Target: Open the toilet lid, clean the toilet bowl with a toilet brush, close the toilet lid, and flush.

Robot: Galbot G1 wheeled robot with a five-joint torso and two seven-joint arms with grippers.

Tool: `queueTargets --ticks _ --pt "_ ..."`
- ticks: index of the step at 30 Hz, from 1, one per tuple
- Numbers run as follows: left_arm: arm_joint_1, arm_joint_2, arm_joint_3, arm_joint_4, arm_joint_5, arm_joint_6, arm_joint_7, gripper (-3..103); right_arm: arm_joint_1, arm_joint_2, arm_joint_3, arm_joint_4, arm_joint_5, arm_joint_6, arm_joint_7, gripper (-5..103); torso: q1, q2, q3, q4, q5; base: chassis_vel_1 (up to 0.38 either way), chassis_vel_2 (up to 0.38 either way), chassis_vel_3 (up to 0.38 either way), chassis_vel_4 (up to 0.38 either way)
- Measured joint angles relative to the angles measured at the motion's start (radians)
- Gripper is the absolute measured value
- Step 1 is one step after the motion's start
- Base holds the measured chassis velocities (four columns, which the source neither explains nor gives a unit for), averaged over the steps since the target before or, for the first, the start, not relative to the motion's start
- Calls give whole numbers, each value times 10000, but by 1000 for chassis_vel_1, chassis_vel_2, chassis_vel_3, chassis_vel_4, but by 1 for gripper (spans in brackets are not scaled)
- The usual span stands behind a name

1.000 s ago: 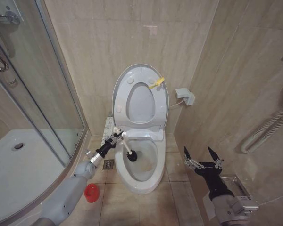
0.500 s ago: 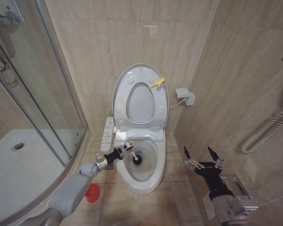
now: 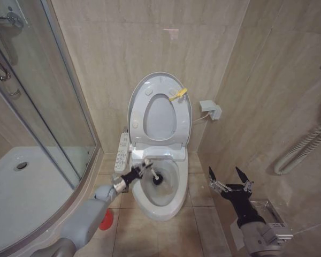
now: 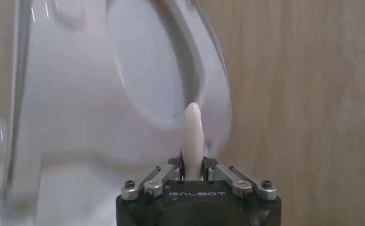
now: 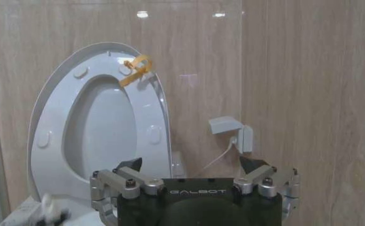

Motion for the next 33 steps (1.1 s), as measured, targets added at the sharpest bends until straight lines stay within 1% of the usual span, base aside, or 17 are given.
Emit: queueTargets --ticks 2,4,5,7,8,12,13,16,21,24,27,29,31,32,33 --pt "-71 -76 -42 -370 -209 -87 -271 19 0 0 0 0 0 0 0 100 0 0 0 -1 -3 0 0 0 0" --pt "-99 -98 -23 -500 -353 -99 -356 19 0 0 0 0 0 0 0 100 0 0 0 -1 -2 0 0 0 0" --pt "-107 -116 60 -679 -636 -76 -482 19 0 0 0 0 0 0 0 100 1 0 0 3 1 0 0 0 0" --pt "-19 -194 215 -932 -1204 69 -660 19 0 0 0 0 0 0 0 100 0 0 0 2 -2 0 0 0 0" --pt "-19 -194 215 -932 -1204 69 -660 19 0 0 0 0 0 0 0 100 0 0 0 2 -2 0 0 0 0" --pt "253 -458 277 -1010 -2079 258 -936 19 0 0 0 0 0 0 0 100 0 0 0 3 -1 0 0 0 0" --pt "253 -458 277 -1010 -2079 258 -936 19 0 0 0 0 0 0 0 100 0 0 0 3 -1 0 0 0 0" --pt "520 -676 228 -989 -2556 341 -1188 19 0 0 0 0 0 0 0 100 0 0 0 1 -1 0 0 0 0" --pt "964 -892 216 -991 -2792 429 -1364 19 0 0 0 0 0 0 0 100 0 0 0 4 -1 0 0 0 0" --pt "1143 -996 254 -847 -2783 446 -1365 19 0 0 0 0 0 0 0 100 0 0 -1 3 -1 0 0 0 0" --pt "1243 -1072 259 -585 -2583 426 -1315 19 0 0 0 0 0 0 0 100 0 0 0 5 -1 0 0 0 0" --pt "1269 -1108 224 -284 -2028 299 -1164 19 0 0 0 0 0 0 0 100 -1 1 -2 7 0 0 0 0 0" --pt "1230 -1119 117 -3 -1088 61 -990 19 0 0 0 0 0 0 0 100 -1 1 -2 3 -2 0 0 0 0" --pt "1230 -1119 117 -3 -1088 61 -990 19 0 0 0 0 0 0 0 100 -1 1 -2 3 -2 0 0 0 0" --pt "1206 -1124 42 101 -512 -70 -929 19 0 0 0 0 0 0 0 100 -1 1 -2 4 -1 0 0 0 0"
